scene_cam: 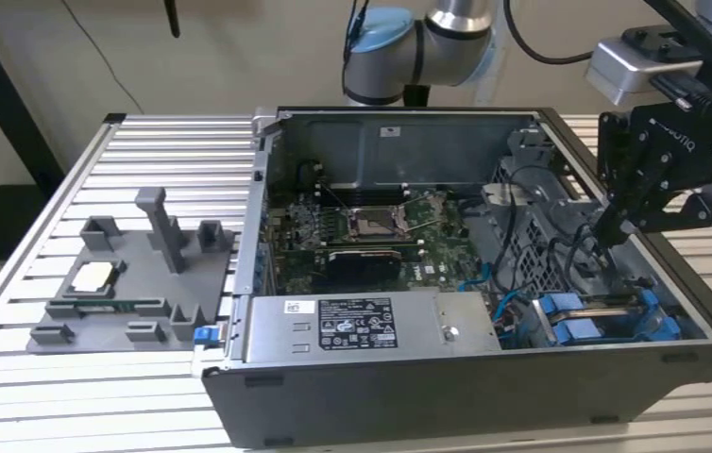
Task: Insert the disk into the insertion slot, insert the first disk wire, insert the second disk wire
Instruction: 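Insert the second disk wire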
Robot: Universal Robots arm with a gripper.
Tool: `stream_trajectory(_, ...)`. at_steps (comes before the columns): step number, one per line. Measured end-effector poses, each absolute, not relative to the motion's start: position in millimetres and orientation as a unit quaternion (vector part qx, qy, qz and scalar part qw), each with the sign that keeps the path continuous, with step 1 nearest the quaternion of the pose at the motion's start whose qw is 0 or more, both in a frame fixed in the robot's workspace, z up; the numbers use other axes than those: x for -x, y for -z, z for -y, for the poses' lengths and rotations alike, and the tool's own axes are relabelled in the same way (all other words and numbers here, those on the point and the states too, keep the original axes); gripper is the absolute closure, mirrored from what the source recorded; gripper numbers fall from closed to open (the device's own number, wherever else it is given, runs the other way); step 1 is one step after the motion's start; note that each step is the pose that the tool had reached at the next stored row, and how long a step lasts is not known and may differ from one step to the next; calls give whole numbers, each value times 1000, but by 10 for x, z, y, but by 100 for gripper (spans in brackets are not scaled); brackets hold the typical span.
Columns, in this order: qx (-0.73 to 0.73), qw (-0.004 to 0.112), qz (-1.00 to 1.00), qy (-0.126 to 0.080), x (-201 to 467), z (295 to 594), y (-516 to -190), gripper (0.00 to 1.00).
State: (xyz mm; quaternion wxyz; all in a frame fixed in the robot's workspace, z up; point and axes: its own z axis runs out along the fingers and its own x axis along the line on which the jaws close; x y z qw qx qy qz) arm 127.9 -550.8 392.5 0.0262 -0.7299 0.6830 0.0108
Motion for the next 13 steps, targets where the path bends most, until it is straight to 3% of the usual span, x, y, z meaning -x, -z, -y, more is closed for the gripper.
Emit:
stream_trajectory(9, 730, 26, -683, -11, -1278, 5508, -3924, 84)
stream_trajectory(13, 730, 19, -683, -18, -1278, 5508, -3905, 84)
